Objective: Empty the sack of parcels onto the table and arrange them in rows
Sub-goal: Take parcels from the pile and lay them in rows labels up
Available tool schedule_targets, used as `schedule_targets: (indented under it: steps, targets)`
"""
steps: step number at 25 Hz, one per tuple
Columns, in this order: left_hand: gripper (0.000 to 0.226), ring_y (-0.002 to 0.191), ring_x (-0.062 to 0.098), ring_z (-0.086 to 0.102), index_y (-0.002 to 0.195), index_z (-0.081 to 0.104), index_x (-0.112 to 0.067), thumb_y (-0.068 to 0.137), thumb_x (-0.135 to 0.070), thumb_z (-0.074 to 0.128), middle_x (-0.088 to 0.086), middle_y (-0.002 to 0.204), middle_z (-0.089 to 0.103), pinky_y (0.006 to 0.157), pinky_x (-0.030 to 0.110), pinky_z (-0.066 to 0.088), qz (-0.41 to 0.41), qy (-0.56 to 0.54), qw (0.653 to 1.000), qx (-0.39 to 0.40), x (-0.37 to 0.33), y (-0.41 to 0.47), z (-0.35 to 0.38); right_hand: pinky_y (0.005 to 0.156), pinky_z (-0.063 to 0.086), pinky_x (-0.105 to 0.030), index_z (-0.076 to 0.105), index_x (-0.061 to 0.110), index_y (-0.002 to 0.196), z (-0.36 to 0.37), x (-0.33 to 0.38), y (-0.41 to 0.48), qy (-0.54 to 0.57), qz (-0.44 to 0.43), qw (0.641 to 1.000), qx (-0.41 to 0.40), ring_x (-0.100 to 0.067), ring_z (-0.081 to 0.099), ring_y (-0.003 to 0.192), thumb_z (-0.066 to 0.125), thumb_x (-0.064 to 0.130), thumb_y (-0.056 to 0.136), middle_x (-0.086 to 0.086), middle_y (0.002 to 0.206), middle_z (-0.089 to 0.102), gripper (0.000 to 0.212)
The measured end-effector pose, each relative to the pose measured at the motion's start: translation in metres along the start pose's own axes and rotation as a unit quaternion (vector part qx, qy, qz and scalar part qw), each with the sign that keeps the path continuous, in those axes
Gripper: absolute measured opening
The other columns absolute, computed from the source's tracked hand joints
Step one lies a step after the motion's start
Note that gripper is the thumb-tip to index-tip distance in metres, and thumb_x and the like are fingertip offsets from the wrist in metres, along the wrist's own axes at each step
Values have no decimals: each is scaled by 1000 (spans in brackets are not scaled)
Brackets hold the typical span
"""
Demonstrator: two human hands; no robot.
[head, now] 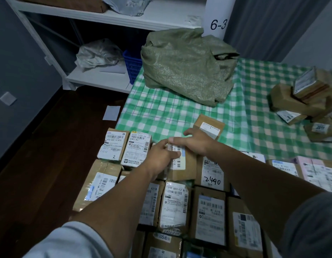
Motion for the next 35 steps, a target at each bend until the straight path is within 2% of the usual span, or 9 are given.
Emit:
schedule_targets:
  steps: [4, 9, 11, 14, 18, 22, 26, 29, 35]
  targets:
    - [64, 101, 15, 64, 143, 45, -17, 87, -15, 75, 8, 125, 66, 82, 25, 48, 15, 34, 999, -21, -6, 0, -2, 70, 45, -33, 63, 9, 103, 14, -8, 18, -65, 3, 996, -54, -23, 62, 88, 69, 50, 82, -11, 108, 65, 47]
    - [26, 85, 16, 62, 119, 60, -14, 95, -3, 56, 5, 110, 63, 67, 19, 49, 125, 95, 957, -243, -25, 4, -66, 79, 43, -36, 60, 14, 119, 23, -15, 31, -181, 37, 973, -135, -35, 59, 110, 57, 59, 85, -15, 126, 58, 57]
    - [34, 101, 18, 58, 126, 60, -11, 92, -6, 61, 6, 123, 57, 78, 18, 48, 131, 218, 916, -311, -25, 3, -97, 82, 42, -38, 55, 16, 128, 31, -19, 35, -224, 49, 965, -124, -36, 55, 117, 54, 62, 88, -14, 133, 53, 61]
    - [53, 131, 35, 39, 143, 47, -10, 92, -18, 60, 17, 141, 46, 107, 41, 37, 34, 317, 877, -359, -15, 5, -129, 91, 43, -42, 51, 18, 134, 43, -25, 40, -279, 64, 952, -109, -35, 50, 122, 50, 68, 89, -12, 134, 51, 67]
    - [60, 132, 41, 41, 142, 39, -5, 91, -30, 60, 21, 144, 43, 109, 49, 38, -145, 331, 879, -310, 6, 6, -148, 98, 37, -49, 49, 20, 140, 52, -27, 48, -338, 85, 932, -103, -36, 42, 129, 40, 75, 89, -12, 140, 49, 75]
    - [53, 126, 38, 48, 136, 43, -8, 90, -29, 59, 17, 138, 47, 107, 54, 40, -155, 374, 874, -269, 19, 9, -143, 104, 32, -53, 49, 22, 140, 55, -30, 48, -361, 97, 924, -77, -36, 34, 137, 37, 72, 92, -10, 144, 48, 71]
    - [53, 137, 39, 39, 141, 44, -13, 92, -30, 53, 16, 146, 44, 117, 63, 20, -177, 402, 861, -255, 14, 8, -140, 103, 34, -51, 50, 21, 136, 50, -31, 46, -314, 89, 942, -77, -35, 37, 134, 46, 55, 93, -10, 140, 50, 55]
    - [61, 146, 36, 27, 147, 40, -11, 93, -35, 54, 16, 154, 35, 121, 60, 12, -140, 442, 848, -257, 9, 6, -131, 103, 37, -48, 48, 16, 135, 37, -33, 44, -274, 86, 952, -106, -35, 38, 132, 52, 44, 92, -13, 140, 47, 52]
    - [70, 148, 36, 23, 151, 31, -12, 96, -53, 46, 17, 158, 29, 119, 58, 19, -23, 491, 834, -249, -7, 24, -99, 104, 40, -48, 37, 9, 143, -8, -38, 63, -292, 40, 932, -210, -40, 34, 132, 59, 27, 91, -22, 142, 36, 59]
Point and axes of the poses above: each hand's wrist, its own y-axis towards the middle knuckle, its own z-axis out of the palm, x = y × z, the point moved 2 cm from there along y, towards the middle knuckle
